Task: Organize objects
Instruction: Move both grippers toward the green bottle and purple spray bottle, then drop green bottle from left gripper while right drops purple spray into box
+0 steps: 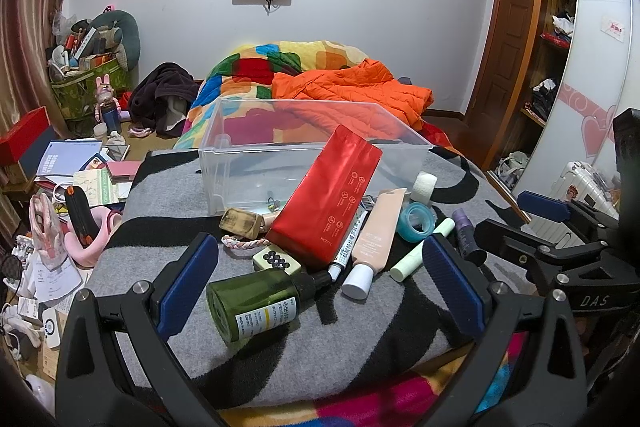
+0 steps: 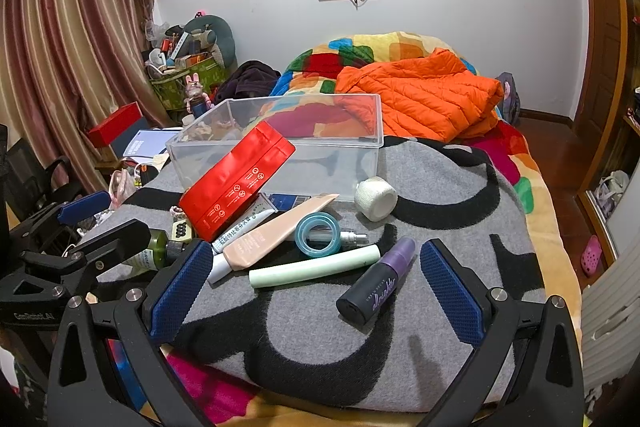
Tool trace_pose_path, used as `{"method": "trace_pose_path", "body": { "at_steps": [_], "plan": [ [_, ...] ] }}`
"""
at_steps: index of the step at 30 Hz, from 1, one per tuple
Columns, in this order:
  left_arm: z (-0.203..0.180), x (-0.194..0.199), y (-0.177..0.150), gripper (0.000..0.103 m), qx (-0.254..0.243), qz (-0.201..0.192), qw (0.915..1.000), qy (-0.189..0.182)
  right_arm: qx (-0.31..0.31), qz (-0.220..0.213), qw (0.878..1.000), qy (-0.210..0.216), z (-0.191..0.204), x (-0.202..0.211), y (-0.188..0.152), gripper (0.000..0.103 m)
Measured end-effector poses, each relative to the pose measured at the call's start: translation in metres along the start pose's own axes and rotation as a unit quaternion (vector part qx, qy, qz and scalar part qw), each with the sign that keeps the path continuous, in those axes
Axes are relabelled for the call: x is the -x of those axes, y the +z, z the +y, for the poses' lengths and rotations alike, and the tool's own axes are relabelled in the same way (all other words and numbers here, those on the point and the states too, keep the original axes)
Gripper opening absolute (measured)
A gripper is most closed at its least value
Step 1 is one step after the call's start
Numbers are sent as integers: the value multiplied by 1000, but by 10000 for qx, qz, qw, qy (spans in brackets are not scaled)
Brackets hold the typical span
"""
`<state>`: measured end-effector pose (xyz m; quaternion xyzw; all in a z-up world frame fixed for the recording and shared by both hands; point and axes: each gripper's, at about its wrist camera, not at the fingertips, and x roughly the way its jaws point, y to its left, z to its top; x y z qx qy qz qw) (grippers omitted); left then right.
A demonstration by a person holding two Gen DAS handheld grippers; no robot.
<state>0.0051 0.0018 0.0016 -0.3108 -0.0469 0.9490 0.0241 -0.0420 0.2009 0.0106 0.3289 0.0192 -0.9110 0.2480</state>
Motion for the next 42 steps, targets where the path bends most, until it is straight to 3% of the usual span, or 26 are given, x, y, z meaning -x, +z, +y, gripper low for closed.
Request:
{"method": "trace_pose_path", "body": {
  "at_steps": [14, 20, 25, 29, 35, 40, 42],
  "plan": [
    [1, 3, -1, 103, 29, 17, 10000, -15, -12, 54, 10000, -33, 0, -3, -4, 103],
    [15, 2, -9, 103, 100, 74, 9998, 142, -73, 140, 9997, -194, -7, -10, -6, 103],
    [38, -7, -19, 103, 314, 278, 9985, 338, -326, 246, 9984, -394, -24, -20, -6, 103],
    [52, -19, -25, 103, 595, 502, 9968, 202, -557, 443, 9965, -433, -37, -33, -9, 102],
    [46, -32, -30, 103, 525, 468, 9974, 182, -779, 716, 9935, -415, -49, -47, -15, 76],
    [39, -40, -32, 77, 398, 621, 9972, 139, -856, 950, 9914, -286, -53, -55, -22, 54],
    [40, -43, -33, 71, 444, 680, 9966, 142, -887, 979, 9910, -209, -54, -57, -24, 47]
  ]
}}
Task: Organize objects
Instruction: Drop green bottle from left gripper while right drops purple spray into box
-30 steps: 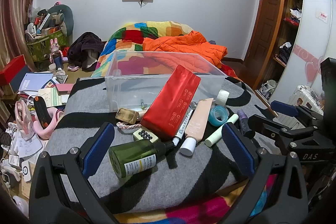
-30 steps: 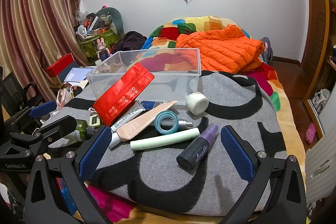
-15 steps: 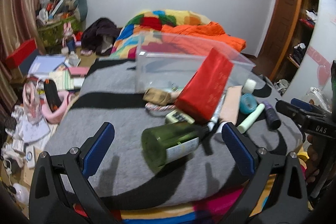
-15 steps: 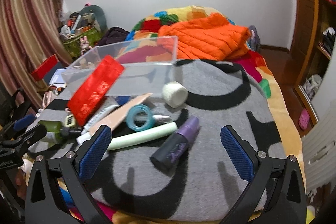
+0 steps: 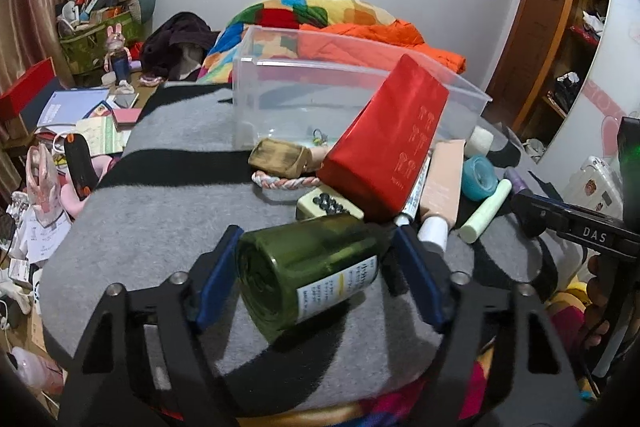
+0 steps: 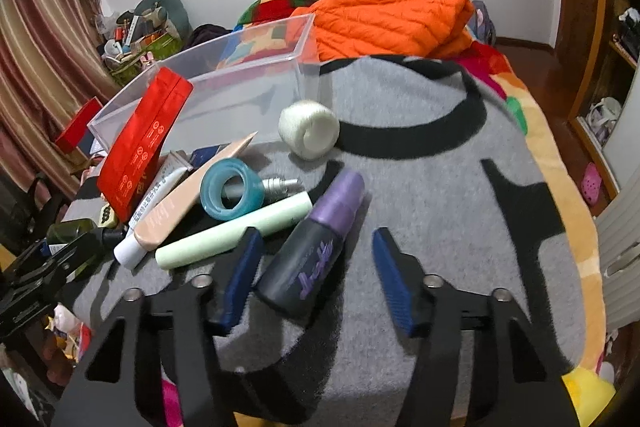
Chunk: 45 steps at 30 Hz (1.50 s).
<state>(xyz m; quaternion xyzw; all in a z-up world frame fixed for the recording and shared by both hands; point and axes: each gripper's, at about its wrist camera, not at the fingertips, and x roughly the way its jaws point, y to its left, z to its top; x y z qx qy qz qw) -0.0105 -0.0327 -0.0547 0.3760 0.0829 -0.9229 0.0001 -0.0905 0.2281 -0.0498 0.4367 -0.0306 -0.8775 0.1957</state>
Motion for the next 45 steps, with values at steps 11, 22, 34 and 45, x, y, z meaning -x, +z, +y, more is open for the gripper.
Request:
{"method": "trace_pose_path", "body": {
  "at_steps": [11, 22, 34, 45],
  "plan": [
    [11, 22, 1, 63, 180, -349, 9992, -7, 78, -276, 9994, -196, -6, 14, -3, 23],
    [17, 42, 41, 63, -2, -825, 9966, 61, 449, -933, 9946, -2, 7, 53, 34, 23],
    [22, 35, 119, 63, -74, -1245, 9920, 178, 653, -866, 9930, 471, 25, 24, 101, 23],
    [35, -52, 152, 63, 313, -385, 9984, 261, 936, -135, 9942, 508, 50, -45, 133, 23]
  ]
}}
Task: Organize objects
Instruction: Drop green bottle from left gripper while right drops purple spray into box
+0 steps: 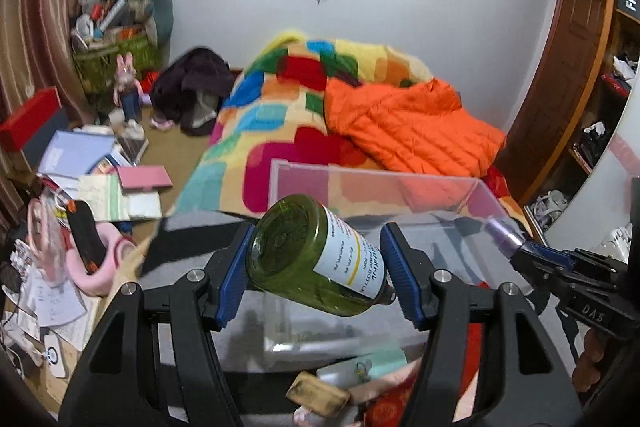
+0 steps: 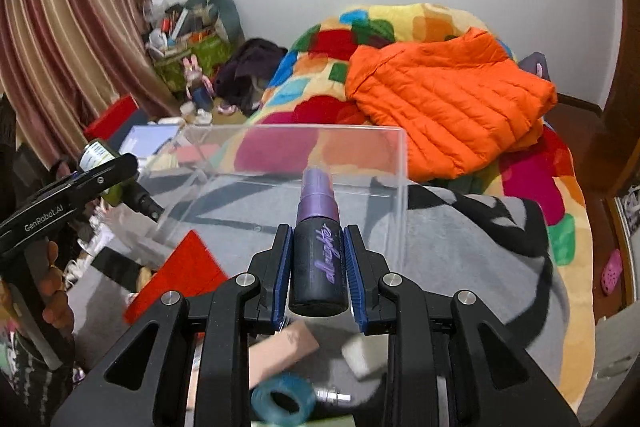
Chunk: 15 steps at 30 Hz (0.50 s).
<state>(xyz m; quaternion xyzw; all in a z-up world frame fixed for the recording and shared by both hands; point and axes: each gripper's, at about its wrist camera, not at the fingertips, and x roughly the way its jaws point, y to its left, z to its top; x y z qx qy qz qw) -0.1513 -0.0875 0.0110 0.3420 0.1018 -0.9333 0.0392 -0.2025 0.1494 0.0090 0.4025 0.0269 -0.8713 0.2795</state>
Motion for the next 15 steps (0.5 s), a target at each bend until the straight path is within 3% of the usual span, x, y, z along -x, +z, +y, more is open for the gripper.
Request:
{"method": "trace_pose_path", "body": {
  "at_steps": [8, 15],
  "plan": [
    [-26, -19, -6, 63, -401, 313, 9987, -38, 246, 349, 9991, -61, 9, -35, 10, 23],
    [-32, -24, -13, 63, -531, 578, 9968, -123, 491, 406, 9977, -222, 17, -37, 5, 23]
  ]
}}
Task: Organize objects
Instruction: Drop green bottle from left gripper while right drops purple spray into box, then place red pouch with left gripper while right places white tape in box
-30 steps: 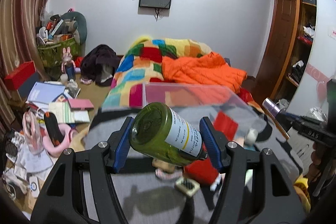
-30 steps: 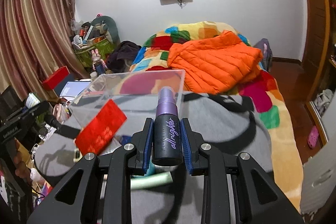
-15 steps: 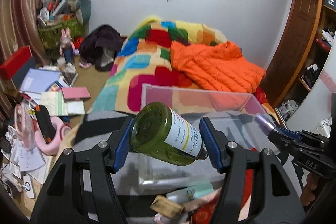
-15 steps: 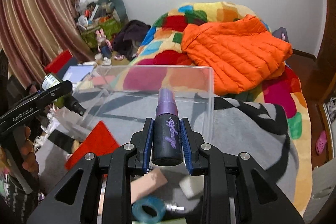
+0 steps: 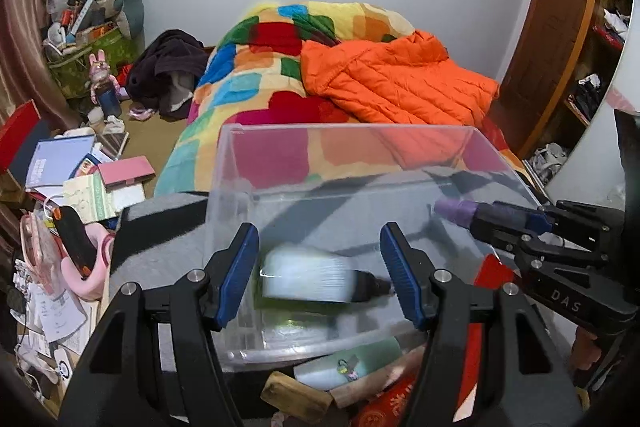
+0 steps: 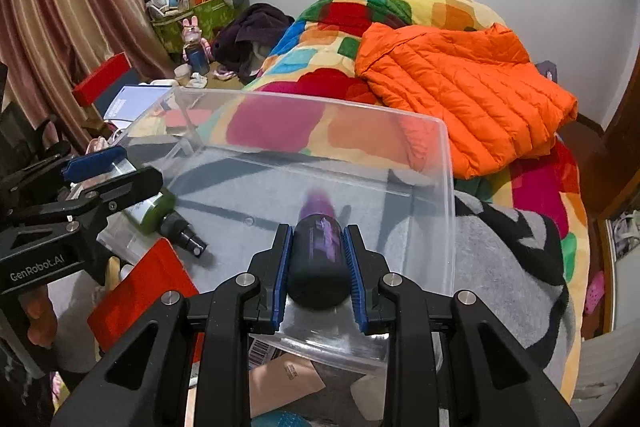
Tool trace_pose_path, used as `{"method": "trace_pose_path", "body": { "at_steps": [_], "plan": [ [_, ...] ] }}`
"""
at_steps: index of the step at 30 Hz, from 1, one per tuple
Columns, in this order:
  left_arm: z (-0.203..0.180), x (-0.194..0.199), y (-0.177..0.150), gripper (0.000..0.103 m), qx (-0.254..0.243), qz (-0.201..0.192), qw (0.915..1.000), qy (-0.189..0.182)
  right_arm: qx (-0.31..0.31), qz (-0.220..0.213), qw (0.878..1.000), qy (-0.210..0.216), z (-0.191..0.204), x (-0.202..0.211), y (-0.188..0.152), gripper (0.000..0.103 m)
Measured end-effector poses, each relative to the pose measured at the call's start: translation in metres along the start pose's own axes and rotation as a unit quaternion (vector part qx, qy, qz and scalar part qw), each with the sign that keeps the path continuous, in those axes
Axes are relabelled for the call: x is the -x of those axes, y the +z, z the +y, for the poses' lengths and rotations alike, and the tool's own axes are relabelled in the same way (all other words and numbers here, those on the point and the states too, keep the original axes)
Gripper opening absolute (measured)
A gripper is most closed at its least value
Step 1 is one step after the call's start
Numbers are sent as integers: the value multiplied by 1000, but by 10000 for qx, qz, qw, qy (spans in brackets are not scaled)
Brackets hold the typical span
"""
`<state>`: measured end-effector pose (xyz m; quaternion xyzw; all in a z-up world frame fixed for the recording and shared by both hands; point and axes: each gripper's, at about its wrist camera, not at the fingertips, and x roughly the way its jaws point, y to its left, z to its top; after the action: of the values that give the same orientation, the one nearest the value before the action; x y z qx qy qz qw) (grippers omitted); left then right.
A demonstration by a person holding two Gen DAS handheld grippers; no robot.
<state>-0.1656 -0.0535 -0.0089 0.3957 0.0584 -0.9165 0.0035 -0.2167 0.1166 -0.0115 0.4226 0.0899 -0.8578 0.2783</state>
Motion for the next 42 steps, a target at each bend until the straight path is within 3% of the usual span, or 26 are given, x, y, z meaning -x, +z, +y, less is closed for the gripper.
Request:
{"method": "trace_pose_path", "body": {
  "at_steps": [6, 15, 20, 25, 32, 37, 42],
  "plan": [
    [-2, 12, -2, 66, -51, -42, 10000, -49, 80, -68, 9999, -27, 0, 15, -5, 24],
    [-18, 57, -23, 91, -483, -528, 9974, 113, 16, -348, 9994, -13, -10, 52, -23, 40],
    [-26, 68, -43, 94, -628, -460, 9970, 22, 33, -585, 9982, -99, -17, 76, -39, 51],
    [-39, 65, -70, 95, -869, -283, 9958, 17, -44, -534, 9984, -155, -25, 80, -57, 60],
    [-49, 50, -98, 95, -1225, -11, 9922, 231, -119, -216, 9993, -290, -37, 58, -80, 60],
    [-49, 39, -99, 95, -1217, 121, 9921, 286, -406, -43, 9991, -77, -50, 40, -83, 59],
    [-47, 36, -95, 95, -1077, 36, 9939, 240, -522, -41, 9986, 119, -51, 32, -80, 46]
  ]
}}
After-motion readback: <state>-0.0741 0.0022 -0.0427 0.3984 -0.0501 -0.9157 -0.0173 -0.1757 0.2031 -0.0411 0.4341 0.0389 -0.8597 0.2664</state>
